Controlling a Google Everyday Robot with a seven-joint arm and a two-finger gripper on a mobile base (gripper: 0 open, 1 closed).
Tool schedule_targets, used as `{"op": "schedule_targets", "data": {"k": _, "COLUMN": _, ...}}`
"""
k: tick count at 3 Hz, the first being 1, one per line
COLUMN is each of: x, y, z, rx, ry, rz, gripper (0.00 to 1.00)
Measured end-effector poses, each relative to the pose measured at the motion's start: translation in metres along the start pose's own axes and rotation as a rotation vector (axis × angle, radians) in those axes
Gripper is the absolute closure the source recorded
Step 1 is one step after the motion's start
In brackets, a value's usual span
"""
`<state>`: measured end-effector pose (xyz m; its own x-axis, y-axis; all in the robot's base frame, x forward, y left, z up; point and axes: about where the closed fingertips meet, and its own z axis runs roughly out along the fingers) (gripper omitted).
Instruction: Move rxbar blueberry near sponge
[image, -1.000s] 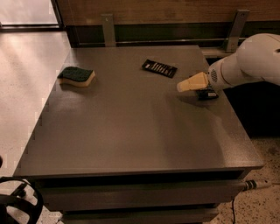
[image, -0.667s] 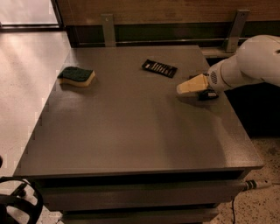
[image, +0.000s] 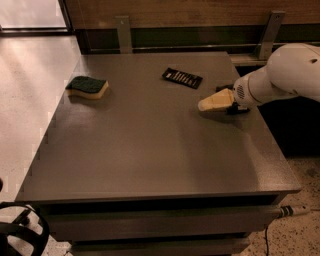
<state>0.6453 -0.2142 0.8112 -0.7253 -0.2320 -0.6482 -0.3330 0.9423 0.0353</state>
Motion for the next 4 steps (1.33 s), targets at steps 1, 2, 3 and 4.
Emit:
{"op": "schedule_targets", "data": {"k": 1, "x": 0.0037, "y": 0.0039, "z": 0.0083, "rx": -0.015, "ry": 0.018, "rz": 0.002, "gripper": 0.00}}
{"op": "schedule_targets", "data": {"k": 2, "x": 0.0038, "y": 0.0051, "z": 0.0091, "rx": -0.017, "ry": 0.019, "rz": 0.001, "gripper": 0.16}}
{"op": "schedule_targets", "data": {"k": 3, "x": 0.0038, "y": 0.0064, "z": 0.0098, "rx": -0.018, "ry": 0.020, "rz": -0.001, "gripper": 0.39}}
{"op": "schedule_targets", "data": {"k": 4, "x": 0.0027, "y": 0.0067, "z": 0.0086, "rx": -0.019, "ry": 0.020, "rz": -0.001, "gripper": 0.61}}
